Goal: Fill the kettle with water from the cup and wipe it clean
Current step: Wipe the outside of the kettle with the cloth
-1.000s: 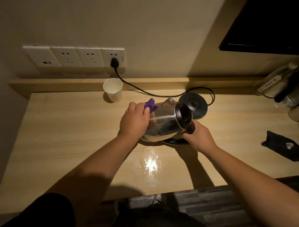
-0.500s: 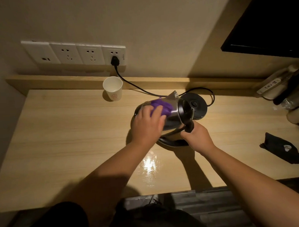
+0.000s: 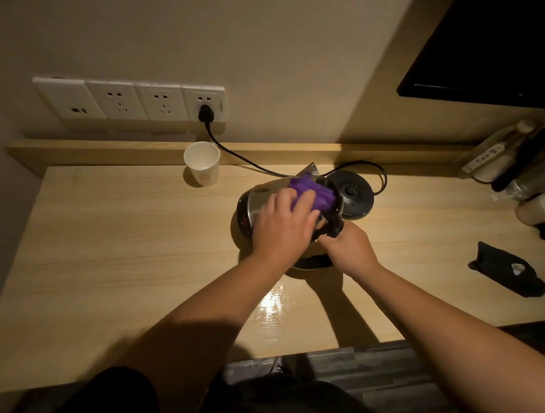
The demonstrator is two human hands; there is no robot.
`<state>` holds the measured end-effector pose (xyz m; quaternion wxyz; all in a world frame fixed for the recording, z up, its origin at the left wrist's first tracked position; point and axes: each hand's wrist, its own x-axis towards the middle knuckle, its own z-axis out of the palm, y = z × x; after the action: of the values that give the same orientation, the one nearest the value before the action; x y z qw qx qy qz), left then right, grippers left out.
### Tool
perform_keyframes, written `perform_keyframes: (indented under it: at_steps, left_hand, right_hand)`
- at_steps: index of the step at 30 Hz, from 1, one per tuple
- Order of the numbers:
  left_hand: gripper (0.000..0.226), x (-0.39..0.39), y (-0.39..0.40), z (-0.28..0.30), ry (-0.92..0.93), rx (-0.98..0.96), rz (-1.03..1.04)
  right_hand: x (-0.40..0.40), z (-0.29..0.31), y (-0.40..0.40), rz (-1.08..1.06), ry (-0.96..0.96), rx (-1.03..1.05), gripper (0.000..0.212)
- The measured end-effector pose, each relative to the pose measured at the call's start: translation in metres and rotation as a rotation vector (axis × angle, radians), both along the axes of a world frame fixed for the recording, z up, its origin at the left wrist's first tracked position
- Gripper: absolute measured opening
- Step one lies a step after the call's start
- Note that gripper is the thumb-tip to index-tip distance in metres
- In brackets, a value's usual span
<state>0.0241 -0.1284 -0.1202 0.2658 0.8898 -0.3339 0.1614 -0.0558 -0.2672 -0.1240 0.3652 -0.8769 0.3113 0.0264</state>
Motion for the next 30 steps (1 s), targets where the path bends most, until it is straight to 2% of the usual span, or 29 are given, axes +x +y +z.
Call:
perform_keyframes:
  at_steps: [5, 12, 20, 22, 26, 30]
  left_hand:
    - [0.037, 0.006, 0.0, -0.001, -0.111, 0.094, -0.127]
    - [0.033, 0.025, 0.057, -0.043, 0.057, 0.085, 0.054]
    - [0.031, 0.033, 0.05, -0.03, 0.201, 0.034, 0.132]
    - [0.031, 0.026, 0.038, -0.018, 0.146, 0.031, 0.094]
    - [0.036, 0.01, 0.004, 0.006, -0.045, 0.09, -0.135]
    - [0.037, 0.017, 0.004, 0.013, -0.136, 0.171, -0.246]
  right_hand:
    - [0.003, 0.004, 0.004, -0.014, 0.005, 0.023, 0.011]
    - [-0.003, 0.006, -0.001, -0.101, 0.034, 0.143, 0.012]
    - [0.006, 0.02, -0.002, -0.137, 0.031, 0.129, 0.019]
    - [0.008, 0.021, 0.0, -0.151, 0.041, 0.132, 0.021]
    - [0.013, 0.025, 0.007, -0.127, 0.021, 0.148, 0.016]
    - [0.014, 0.028, 0.006, -0.122, 0.003, 0.173, 0.013]
